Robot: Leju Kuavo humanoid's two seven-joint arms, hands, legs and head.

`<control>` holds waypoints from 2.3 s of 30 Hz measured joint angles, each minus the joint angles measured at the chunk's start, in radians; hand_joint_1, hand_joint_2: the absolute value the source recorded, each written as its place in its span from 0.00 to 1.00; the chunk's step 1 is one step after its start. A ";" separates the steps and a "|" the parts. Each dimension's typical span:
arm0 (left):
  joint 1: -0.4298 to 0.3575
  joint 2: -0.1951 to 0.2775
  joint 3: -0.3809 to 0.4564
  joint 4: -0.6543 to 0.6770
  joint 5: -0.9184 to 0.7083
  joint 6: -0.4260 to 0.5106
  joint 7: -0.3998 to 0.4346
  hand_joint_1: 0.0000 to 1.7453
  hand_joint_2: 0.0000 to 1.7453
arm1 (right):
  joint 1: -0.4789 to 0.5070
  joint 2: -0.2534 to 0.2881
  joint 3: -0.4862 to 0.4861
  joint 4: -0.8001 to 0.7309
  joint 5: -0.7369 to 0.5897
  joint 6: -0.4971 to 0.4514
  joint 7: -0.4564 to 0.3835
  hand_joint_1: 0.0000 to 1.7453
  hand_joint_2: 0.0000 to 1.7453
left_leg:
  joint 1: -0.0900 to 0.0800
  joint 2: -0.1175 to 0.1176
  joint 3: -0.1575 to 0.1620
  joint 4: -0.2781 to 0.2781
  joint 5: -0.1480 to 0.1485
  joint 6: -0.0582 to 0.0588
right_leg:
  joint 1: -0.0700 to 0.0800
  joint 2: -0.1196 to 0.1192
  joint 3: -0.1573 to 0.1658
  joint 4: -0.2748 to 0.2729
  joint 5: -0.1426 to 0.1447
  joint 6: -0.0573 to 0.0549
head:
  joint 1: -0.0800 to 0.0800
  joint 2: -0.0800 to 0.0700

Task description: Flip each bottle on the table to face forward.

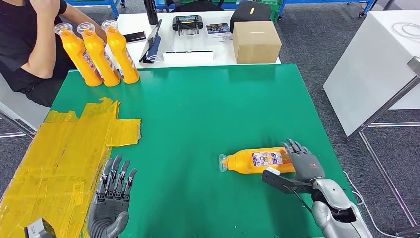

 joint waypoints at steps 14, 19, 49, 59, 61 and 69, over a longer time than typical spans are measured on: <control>-0.006 0.003 0.000 0.001 0.004 0.000 0.001 0.00 1.00 | -0.085 -0.047 0.058 0.063 -0.006 0.054 -0.001 0.00 1.00 | 0.000 0.000 0.000 0.000 0.000 0.000 | 0.000 0.000 0.000 0.000 0.000 0.000 | 0.000 0.000; -0.014 0.008 0.000 0.007 0.010 -0.001 0.001 0.00 1.00 | -0.196 -0.078 0.138 0.149 -0.014 0.092 -0.012 0.00 1.00 | 0.000 0.000 -0.001 0.001 0.000 0.000 | 0.000 0.000 0.000 0.000 0.000 0.001 | 0.000 0.000; -0.062 0.063 -0.054 0.070 0.064 0.045 -0.001 0.00 1.00 | -0.395 -0.195 0.503 0.395 -0.335 0.066 -0.051 1.00 1.00 | 0.000 0.000 0.002 0.005 0.000 0.001 | 0.001 0.000 0.006 0.000 0.001 0.001 | 0.000 0.000; 0.004 0.035 -0.036 0.028 0.026 0.058 0.029 0.00 1.00 | -0.093 0.037 0.223 0.061 -0.439 -0.118 -0.061 1.00 1.00 | 0.003 -0.002 -0.002 0.005 0.000 0.000 | 0.004 -0.003 0.002 0.000 0.001 0.001 | -0.001 0.000; 0.008 0.029 -0.030 0.023 0.022 0.062 0.032 0.00 1.00 | -0.065 0.064 0.185 0.013 -0.450 -0.120 -0.077 1.00 1.00 | 0.004 -0.001 -0.003 0.005 0.000 0.000 | 0.004 -0.003 0.001 0.000 0.001 0.001 | 0.000 0.000; 0.021 -0.008 -0.008 0.006 0.010 0.115 0.095 0.00 1.00 | 0.029 0.224 0.129 -0.178 -0.457 -0.165 -0.160 1.00 1.00 | 0.004 0.000 -0.004 0.005 0.000 0.000 | 0.003 -0.001 -0.001 0.000 0.001 0.001 | 0.000 0.000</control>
